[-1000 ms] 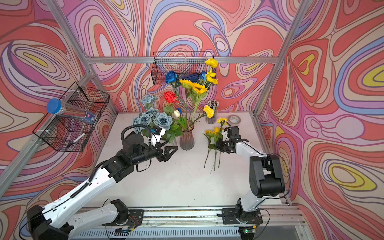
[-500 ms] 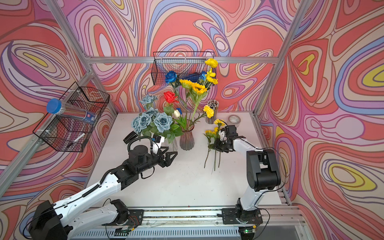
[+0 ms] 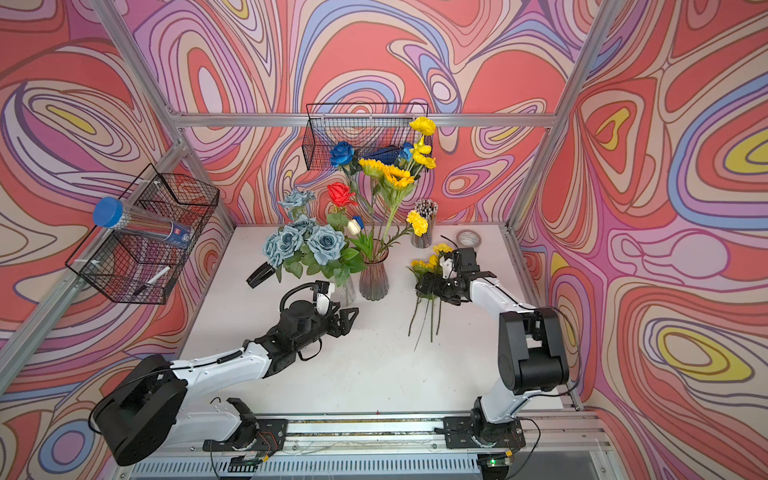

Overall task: Pick out yellow flowers from the vase
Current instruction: Place the flower at the center of the board, then move the vase to the center of the board.

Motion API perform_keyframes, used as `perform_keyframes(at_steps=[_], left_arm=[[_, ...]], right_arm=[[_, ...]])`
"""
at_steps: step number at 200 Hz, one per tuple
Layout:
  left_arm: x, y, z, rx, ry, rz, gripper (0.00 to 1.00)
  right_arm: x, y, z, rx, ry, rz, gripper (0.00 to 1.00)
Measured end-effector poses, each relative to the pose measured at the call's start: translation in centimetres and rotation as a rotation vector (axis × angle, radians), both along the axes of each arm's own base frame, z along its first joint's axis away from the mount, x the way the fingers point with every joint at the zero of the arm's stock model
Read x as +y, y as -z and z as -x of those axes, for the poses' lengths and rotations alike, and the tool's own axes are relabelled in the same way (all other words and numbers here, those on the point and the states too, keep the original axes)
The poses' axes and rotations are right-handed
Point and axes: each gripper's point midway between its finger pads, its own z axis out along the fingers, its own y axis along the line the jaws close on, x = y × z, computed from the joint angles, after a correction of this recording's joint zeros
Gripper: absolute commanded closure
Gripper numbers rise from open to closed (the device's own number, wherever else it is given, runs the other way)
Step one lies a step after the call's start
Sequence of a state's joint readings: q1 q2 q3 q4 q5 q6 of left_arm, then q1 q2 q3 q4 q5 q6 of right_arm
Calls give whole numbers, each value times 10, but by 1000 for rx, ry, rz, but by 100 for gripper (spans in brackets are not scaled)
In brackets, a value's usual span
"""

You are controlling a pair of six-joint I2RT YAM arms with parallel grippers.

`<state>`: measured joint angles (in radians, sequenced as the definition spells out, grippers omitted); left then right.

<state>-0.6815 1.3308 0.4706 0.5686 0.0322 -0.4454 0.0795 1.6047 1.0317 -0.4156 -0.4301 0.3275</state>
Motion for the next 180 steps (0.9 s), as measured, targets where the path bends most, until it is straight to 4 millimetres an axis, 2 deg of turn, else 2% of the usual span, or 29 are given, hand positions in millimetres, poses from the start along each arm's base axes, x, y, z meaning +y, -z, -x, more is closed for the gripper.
perform_keyframes(at_steps=[26, 44, 89, 135, 180], left_arm=[[5, 7, -14, -27, -66, -13, 20], [9, 10, -23, -47, -99, -14, 20], [20, 20, -39, -45, -149, -23, 19], [18, 5, -66, -70, -190, -6, 17], [27, 7, -77, -65, -230, -20, 17]], right_arm=[[-1, -24, -1, -67, 2, -2, 2], [-1, -32, 0, -88, 2, -4, 2], [-1, -29, 2, -81, 2, -4, 2], [-1, -33, 5, -88, 4, -7, 2], [0, -37, 5, -98, 4, -12, 2]])
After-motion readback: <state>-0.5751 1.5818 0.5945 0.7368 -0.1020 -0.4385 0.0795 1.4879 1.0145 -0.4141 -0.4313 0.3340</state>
